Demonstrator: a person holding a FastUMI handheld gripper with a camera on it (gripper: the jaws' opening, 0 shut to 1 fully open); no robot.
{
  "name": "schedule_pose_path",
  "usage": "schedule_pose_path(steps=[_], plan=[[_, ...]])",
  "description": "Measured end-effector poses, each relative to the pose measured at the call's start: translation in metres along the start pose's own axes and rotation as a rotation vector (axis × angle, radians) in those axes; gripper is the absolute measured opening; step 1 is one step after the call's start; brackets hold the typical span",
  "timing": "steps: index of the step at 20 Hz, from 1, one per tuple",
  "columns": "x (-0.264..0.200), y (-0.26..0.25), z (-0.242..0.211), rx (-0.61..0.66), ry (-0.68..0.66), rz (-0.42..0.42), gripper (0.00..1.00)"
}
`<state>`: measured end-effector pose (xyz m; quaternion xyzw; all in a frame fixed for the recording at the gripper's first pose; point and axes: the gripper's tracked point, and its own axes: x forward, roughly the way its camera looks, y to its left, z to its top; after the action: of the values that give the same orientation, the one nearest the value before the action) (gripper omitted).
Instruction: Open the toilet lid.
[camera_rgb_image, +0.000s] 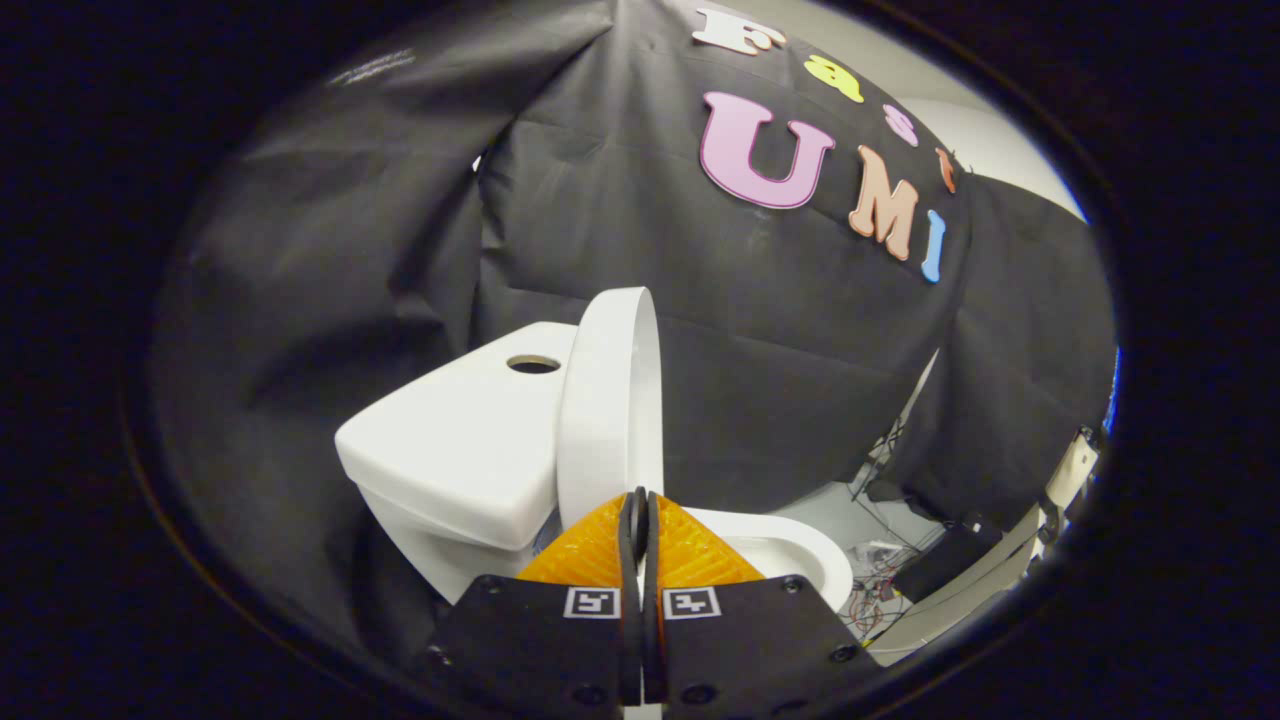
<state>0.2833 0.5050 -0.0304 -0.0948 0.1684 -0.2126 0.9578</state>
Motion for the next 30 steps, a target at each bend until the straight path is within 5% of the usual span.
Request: schedule_pose_path(steps=[2, 4, 7, 13, 21, 30], plan=[[0.004, 0.007, -0.001, 0.025, -0.017, 0.025, 0.02], [0.005, 0.005, -0.001, 0.021, -0.019, 0.016, 0.14], [0.007, 0.017, 0.008, -0.018, -0.041, 0.079, 0.14], [-0.013, 0.023, 0.022, -0.047, -0.093, 0.163, 0.99], [-0.036, 0.021, 0.015, 0.060, -0.096, 0.286, 0.98], [-0.045, -0.008, -0.018, 0.014, -0.112, 0.368, 0.98]])
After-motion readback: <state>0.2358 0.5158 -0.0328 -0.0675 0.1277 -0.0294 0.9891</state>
